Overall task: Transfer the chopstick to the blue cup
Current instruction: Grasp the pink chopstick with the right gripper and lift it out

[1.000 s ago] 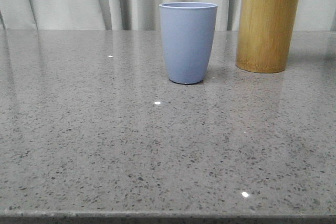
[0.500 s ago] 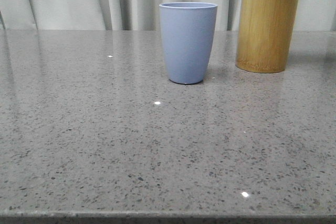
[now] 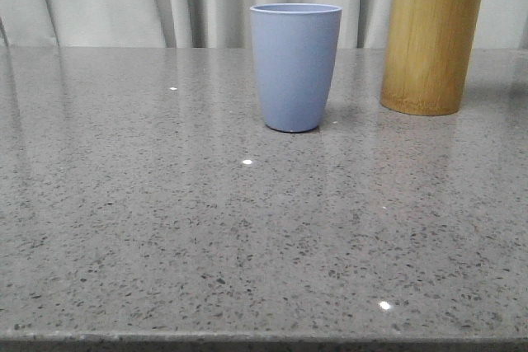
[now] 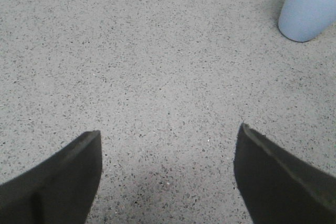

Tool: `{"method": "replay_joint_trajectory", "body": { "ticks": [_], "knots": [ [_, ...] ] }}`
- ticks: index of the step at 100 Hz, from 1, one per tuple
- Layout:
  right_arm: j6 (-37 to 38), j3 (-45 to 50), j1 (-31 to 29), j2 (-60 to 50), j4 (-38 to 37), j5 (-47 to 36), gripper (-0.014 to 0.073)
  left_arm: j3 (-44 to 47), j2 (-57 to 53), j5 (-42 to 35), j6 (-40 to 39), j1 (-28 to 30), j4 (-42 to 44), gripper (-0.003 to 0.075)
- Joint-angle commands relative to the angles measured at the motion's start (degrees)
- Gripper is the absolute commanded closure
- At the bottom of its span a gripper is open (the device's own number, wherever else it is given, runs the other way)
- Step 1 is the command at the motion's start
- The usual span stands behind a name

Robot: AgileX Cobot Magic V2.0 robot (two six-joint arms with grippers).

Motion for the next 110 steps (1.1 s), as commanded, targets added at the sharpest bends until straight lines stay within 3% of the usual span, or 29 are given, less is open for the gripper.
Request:
{"method": "replay_joint_trajectory", "body": {
  "ticks": [1, 33, 58, 110],
  "knots": [
    [-0.59, -2.00, -0.13, -2.41, -0.43, -4.05, 0.0662, -1.46, 0.15, -3.79, -0.64, 0.20, -0.96, 0.0206],
    [-0.59, -2.23, -0.13, -6.86, -0.43, -7.58, 0.0662, -1.46, 0.15, -3.89, -0.64, 0.20, -0.96, 0.0206],
    [-0.59, -7.40, 0.23, -12.60, -0.43, -4.37, 0.0662, -1.46, 0.15, -3.97, -0.64, 0.20, -0.96, 0.0206],
    [0.81, -10.00, 14.06, -13.23, -0.43, -3.89, 0.0662, -1.46, 0.15, -3.97, -0.64, 0.20, -0.96, 0.0206]
  ]
}}
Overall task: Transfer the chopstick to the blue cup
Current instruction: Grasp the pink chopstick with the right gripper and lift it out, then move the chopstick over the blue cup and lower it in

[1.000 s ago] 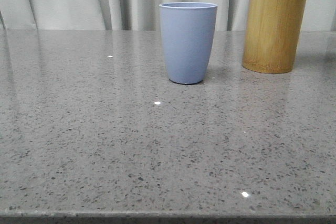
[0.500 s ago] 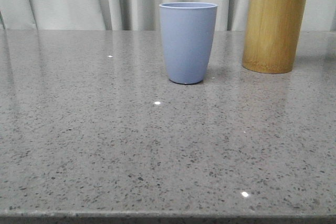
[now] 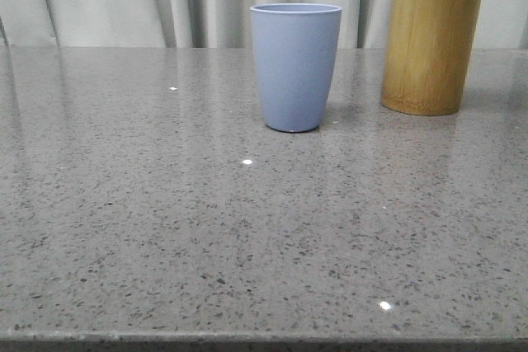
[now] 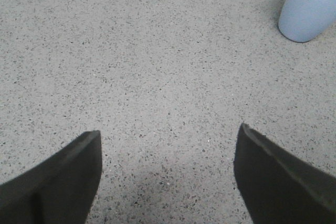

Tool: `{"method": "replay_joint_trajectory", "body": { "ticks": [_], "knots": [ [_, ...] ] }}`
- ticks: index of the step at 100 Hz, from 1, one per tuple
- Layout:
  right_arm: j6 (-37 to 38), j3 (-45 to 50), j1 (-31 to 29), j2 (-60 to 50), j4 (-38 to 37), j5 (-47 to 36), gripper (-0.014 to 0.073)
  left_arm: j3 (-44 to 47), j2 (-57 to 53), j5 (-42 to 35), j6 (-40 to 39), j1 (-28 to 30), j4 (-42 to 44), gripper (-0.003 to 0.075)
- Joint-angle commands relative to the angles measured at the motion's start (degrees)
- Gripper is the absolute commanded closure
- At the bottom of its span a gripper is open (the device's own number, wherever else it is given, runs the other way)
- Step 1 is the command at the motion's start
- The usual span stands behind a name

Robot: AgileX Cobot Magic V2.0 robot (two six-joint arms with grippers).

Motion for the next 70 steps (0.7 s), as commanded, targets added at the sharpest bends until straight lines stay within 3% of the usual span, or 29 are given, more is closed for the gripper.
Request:
{"method": "replay_joint_trajectory", "body": {
  "ticks": [1, 57, 70],
  "knots": [
    [0.09, -2.06, 1.85, -0.51, -0.43, -4.17, 0.0662, -1.46, 0.15, -3.97, -0.64, 0.20, -0.96, 0.0206],
    [1.84, -2.06, 7.07, 7.67, -0.37, -3.75, 0.0657, -1.46, 0.15, -3.97, -0.64, 0.20, -0.96, 0.0206],
    [2.23, -2.00, 7.07, 8.14, -0.37, -3.70, 0.0552, -1.46, 0.15, -3.97, -0.64, 0.20, -0.96, 0.0206]
  ]
}}
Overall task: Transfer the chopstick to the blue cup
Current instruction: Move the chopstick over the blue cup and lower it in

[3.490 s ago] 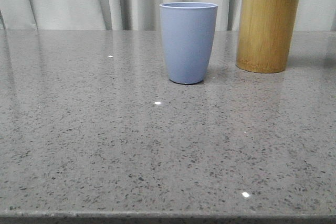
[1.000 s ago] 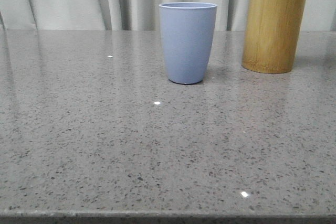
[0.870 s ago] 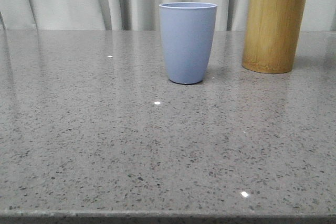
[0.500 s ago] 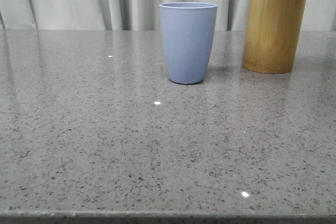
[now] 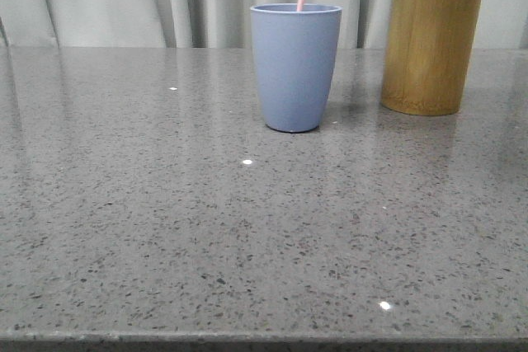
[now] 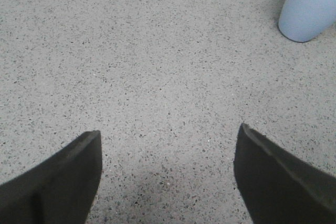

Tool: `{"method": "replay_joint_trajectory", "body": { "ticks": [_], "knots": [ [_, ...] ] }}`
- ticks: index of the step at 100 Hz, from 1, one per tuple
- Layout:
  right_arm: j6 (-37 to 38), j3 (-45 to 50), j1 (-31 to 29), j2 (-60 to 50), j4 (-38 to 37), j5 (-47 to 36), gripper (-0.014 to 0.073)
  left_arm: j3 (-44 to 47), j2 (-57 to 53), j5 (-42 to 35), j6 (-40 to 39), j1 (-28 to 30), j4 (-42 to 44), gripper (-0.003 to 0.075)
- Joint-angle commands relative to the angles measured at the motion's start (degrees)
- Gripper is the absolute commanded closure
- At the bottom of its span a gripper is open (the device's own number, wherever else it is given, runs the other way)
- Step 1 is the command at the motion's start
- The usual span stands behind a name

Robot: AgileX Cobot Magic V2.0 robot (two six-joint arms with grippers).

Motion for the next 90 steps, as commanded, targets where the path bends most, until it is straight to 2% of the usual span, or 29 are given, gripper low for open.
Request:
{"method": "replay_joint_trajectory", "body": {
  "ticks": [1, 18, 28, 60, 73, 90],
  "knots": [
    [0.24, -2.00, 0.17, -1.75, -0.37, -4.12, 0.0542, -1.46, 0.15, -3.97, -0.64, 0.20, -0.96, 0.0206],
    [0.24, -2.00, 0.17, -1.69, -0.37, -4.06, 0.0281, -1.46, 0.15, -3.97, -0.64, 0.20, -0.96, 0.0206],
    [0.24, -2.00, 0.09, -1.69, -0.37, -4.12, 0.0202, -1.46, 0.15, -3.97, -0.64, 0.20, -0.96, 0.0206],
    [-1.29, -2.00, -1.37, -4.01, -0.98, -1.33, 0.0186, -1.46, 0.15, -3.97, -0.64, 0.20, -0.96, 0.0206],
    [-1.87, -2.00, -4.50, -7.36, -0.98, 1.35, 0.0186, -1.46, 0.15, -3.97, -0.64, 0.20, -0.96, 0.0206],
    [-3.64, -0.59, -9.99, -13.68, -1.89, 9.80, 0.0188, -1.46, 0.15, -3.97, -0.64, 0.20, -0.96, 0.0206]
  ]
}}
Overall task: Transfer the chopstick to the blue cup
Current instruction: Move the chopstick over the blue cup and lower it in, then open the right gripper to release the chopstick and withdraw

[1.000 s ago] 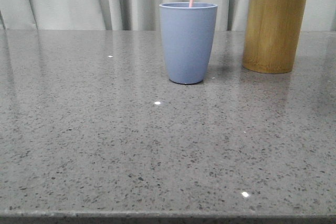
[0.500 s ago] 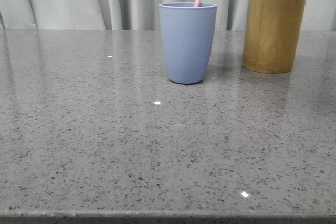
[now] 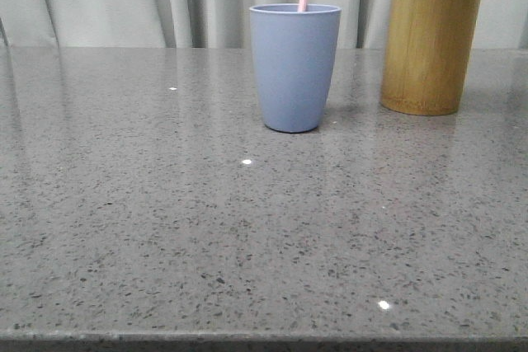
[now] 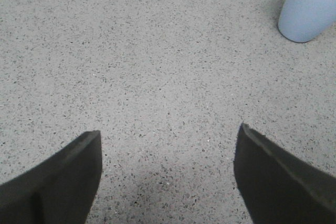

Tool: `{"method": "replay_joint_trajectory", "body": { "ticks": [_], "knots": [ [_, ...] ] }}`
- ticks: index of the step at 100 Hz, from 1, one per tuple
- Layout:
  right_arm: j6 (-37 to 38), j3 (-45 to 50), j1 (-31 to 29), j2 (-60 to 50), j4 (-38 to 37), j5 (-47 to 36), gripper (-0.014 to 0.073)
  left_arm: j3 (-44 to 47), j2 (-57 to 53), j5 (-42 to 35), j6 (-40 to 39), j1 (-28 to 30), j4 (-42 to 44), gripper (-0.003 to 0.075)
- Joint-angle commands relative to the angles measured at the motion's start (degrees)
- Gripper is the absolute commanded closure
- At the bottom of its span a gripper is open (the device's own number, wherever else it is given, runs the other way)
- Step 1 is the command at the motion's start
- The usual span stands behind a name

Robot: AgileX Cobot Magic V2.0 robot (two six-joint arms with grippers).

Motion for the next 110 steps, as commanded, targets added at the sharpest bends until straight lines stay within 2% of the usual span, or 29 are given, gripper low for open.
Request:
{"method": "replay_joint_trajectory", "body": {
  "ticks": [1, 18, 48, 64, 96, 110],
  "knots": [
    [-2.16, -0.33, -2.67, -5.68, -1.25, -0.33, 0.0189, -1.46, 0.15, -3.97, -0.64, 0.20, -0.96, 0.0206],
    [-3.98, 6.02, -6.13, -14.90, -5.13, 3.63, 0.0190, -1.46, 0.15, -3.97, -0.64, 0.20, -0.96, 0.0206],
    [-3.98, 18.43, -11.65, -33.86, -12.26, 17.49, 0.0190, -1.46, 0.15, -3.97, -0.64, 0.20, -0.96, 0.0206],
    [-3.65, 23.50, -12.57, -43.13, -14.09, 25.23, 0.0190, -1.46, 0.15, -3.97, -0.64, 0.20, -0.96, 0.0206],
    [-3.65, 26.74, -12.57, -54.85, -16.15, 40.97, 0.0190, -1.46, 0.15, -3.97, -0.64, 0.20, -0.96, 0.0206],
    [-3.65, 26.74, -12.57, -55.61, -16.38, 42.88, 0.0190, -1.46, 0.15, -3.97, -0.64, 0.20, -0.96, 0.0206]
  ]
}}
